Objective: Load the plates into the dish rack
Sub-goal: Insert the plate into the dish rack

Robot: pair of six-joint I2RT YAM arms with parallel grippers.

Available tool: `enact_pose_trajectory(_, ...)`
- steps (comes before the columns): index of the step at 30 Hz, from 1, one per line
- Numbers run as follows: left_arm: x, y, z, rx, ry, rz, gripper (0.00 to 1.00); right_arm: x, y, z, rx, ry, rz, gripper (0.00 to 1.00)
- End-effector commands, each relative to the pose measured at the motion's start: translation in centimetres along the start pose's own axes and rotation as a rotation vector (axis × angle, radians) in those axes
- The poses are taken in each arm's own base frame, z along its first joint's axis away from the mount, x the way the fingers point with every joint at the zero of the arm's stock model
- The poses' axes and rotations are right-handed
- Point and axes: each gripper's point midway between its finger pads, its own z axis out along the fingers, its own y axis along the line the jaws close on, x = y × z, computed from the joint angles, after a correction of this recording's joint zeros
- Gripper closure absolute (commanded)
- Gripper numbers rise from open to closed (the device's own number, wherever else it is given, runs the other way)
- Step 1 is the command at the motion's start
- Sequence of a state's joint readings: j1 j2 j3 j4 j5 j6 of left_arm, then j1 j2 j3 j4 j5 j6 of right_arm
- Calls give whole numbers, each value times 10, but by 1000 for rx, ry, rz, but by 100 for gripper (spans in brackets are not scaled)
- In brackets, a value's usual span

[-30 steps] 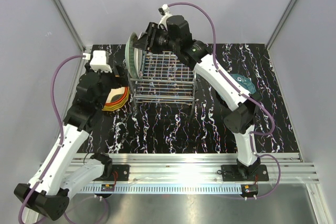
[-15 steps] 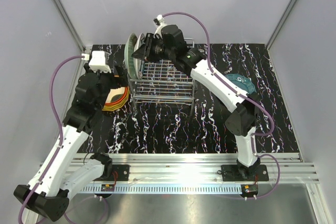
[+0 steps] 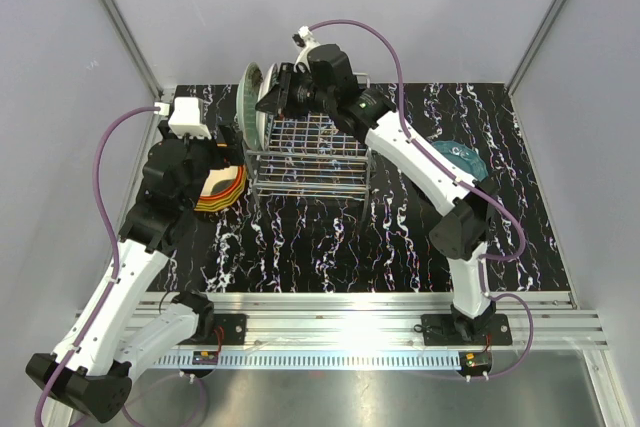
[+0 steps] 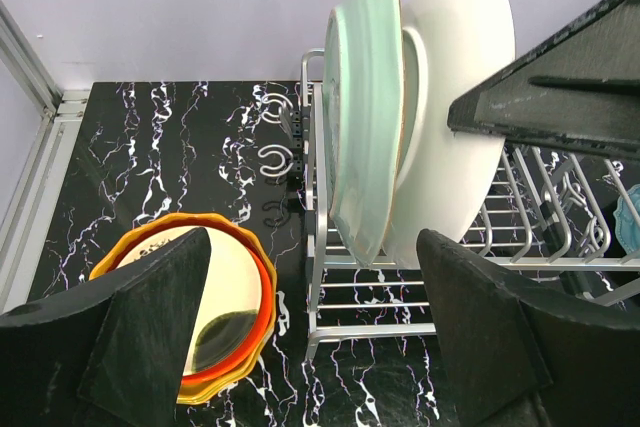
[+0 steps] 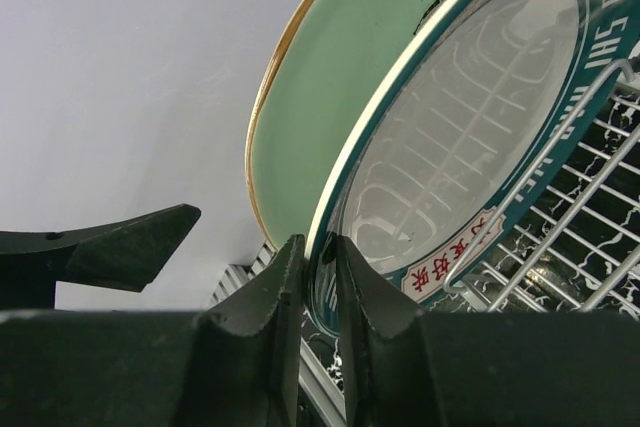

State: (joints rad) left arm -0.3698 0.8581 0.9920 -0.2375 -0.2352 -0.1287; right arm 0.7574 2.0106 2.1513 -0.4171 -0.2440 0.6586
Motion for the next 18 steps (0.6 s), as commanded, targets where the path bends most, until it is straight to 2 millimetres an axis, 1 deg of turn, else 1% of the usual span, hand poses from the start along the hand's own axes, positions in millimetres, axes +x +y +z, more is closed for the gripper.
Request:
enact_pose_trajectory(1,-17,0,-2,0,-61,-13,12,-9,42,-11,-79,-5,-64,83)
enact_pose_trajectory(2,-17,0,-2,1,-62,-14,11,-5,38,-9,-67,12,-66,82)
enact_pose_trajectory(7,-18,0,-3,3,-65,-16,11,-1,37,-7,-66,27,-78,80)
enact_pose_trajectory(11,-18,0,-4,4,-66,-16,8,4,36,-2,-73,42,-78,70)
enact_pose_trajectory(16,-20,0,-5,5,-69,-19,8,-1,46,-3,-93,30,-95,66)
enact_pose_trajectory(17,-19,0,-5,5,-69,-20,7,-1,45,-1,-92,31,-94,63)
enact_pose_trajectory(18,-19,0,-5,5,-68,-20,7,-2,48,-2,-97,27,-99,62)
